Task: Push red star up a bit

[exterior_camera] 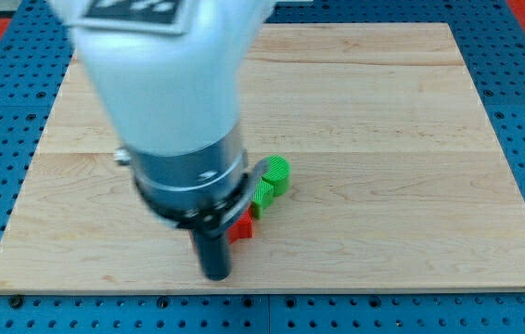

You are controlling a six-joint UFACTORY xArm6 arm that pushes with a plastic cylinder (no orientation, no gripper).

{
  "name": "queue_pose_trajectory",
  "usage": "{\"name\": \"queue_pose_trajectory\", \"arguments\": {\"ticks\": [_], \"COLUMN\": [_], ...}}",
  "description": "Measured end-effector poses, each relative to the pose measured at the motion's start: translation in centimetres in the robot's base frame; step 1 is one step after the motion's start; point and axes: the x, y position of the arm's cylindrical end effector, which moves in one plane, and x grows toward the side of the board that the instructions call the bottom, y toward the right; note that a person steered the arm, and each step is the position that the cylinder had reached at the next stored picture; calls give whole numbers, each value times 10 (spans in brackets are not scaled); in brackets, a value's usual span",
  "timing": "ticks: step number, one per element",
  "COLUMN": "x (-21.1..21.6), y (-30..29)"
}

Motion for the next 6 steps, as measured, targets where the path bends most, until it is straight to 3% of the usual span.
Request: {"name": "queue_pose_trajectory", "arguments": {"ticks": [1,3,4,6], "x": [-32,-27,-52,-112], "y": [31,1,-18,61]}}
